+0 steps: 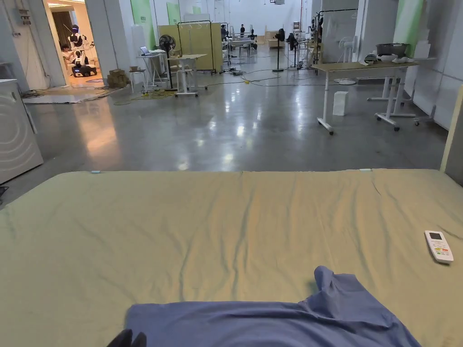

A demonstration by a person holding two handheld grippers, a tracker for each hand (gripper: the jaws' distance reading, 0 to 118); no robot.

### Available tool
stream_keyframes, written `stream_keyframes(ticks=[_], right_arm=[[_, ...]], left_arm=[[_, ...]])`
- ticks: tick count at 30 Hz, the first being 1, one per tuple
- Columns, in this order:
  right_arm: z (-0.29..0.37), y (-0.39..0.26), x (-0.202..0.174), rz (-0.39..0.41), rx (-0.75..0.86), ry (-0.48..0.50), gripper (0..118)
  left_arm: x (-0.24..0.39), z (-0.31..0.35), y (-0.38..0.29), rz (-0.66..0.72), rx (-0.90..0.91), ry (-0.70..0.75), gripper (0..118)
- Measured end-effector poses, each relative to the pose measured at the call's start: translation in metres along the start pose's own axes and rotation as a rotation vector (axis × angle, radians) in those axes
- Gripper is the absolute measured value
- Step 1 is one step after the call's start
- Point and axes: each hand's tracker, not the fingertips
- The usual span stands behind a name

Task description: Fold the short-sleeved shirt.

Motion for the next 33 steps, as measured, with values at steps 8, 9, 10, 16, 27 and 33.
stream_keyframes(ticks=[8,9,10,16,27,33], right_arm=[[-0.002,-0.009,-0.003,0.011,-0.05,0.017,0],[-0.004,-0.009,-0.003,0.005,-0.053,0.017,0],[-0.005,-0.009,-0.003,-0.001,-0.054,0.019,0],[-0.014,-0.018,-0.003,-0.013,-0.097,0.029,0],[-0.034,-0.055,0.009,-0.056,-0.266,0.027,0],[-0.049,-0.069,0.017,-0.108,-0.341,0.005,0]], left_arm=[[-0.004,-0.003,-0.009,0.028,-0.073,-0.019,1],[-0.005,-0.004,-0.009,0.03,-0.074,-0.019,1],[-0.008,-0.005,-0.009,0.032,-0.074,-0.026,1],[-0.02,-0.03,-0.011,0.034,-0.122,-0.013,0],[-0.123,-0.214,-0.077,0.295,-0.391,-0.092,45],[-0.154,-0.344,-0.146,0.284,-0.727,-0.015,84]])
